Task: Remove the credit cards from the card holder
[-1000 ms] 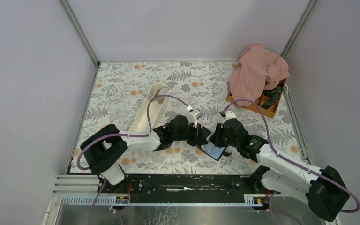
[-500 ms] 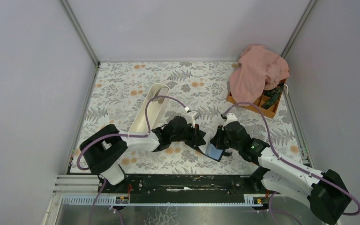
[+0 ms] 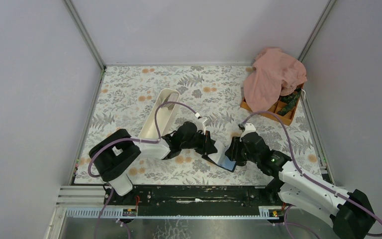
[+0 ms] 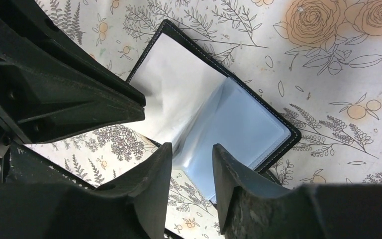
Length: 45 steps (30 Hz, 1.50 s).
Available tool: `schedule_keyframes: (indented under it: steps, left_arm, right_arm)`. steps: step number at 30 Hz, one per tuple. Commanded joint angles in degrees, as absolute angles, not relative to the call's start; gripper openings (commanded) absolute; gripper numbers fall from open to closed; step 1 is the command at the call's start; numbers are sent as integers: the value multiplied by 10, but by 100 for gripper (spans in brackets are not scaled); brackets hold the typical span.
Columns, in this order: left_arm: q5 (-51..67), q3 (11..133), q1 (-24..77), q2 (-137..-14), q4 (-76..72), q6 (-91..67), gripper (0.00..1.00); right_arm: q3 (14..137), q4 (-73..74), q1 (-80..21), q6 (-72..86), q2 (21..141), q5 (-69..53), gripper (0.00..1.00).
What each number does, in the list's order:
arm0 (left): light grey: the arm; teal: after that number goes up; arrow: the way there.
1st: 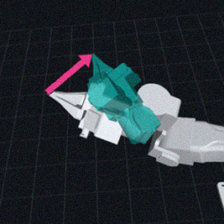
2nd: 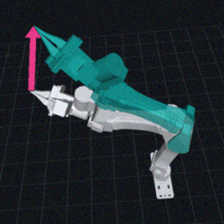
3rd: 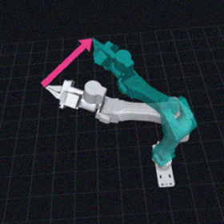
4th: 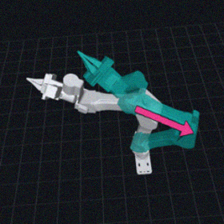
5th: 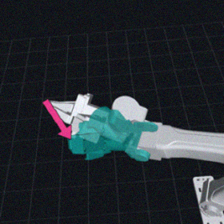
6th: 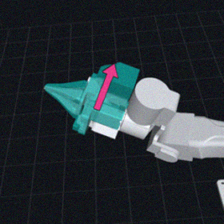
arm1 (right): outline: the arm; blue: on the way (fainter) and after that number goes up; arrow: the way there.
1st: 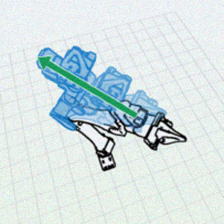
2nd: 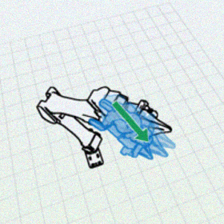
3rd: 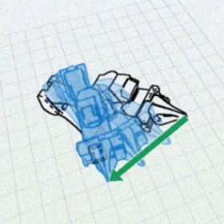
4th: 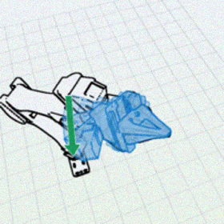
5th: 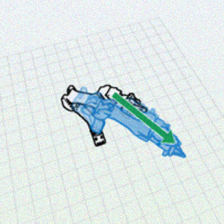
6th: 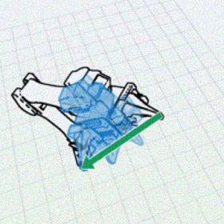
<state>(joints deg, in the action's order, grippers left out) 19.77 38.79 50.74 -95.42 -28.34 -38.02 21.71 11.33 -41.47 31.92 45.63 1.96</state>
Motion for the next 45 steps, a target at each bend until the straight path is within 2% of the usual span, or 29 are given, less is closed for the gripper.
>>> schedule_keyframes:
  steps: [1,7,14,45]
  left_arm:
    - [222,391,501,-966,-327,-381,20]
    - [232,392,498,-977,-334,-384,20]
    - [237,395,499,-984,-337,-385,20]
    - [249,412,521,-997,-336,-388,17]
  right_arm:
    - [228,118,-416,316,462,36,44]
    - [227,101,-416,317,470,27,47]
    - [226,81,-416,318,440,34,57]
    - [264,72,-416,342,491,103,58]
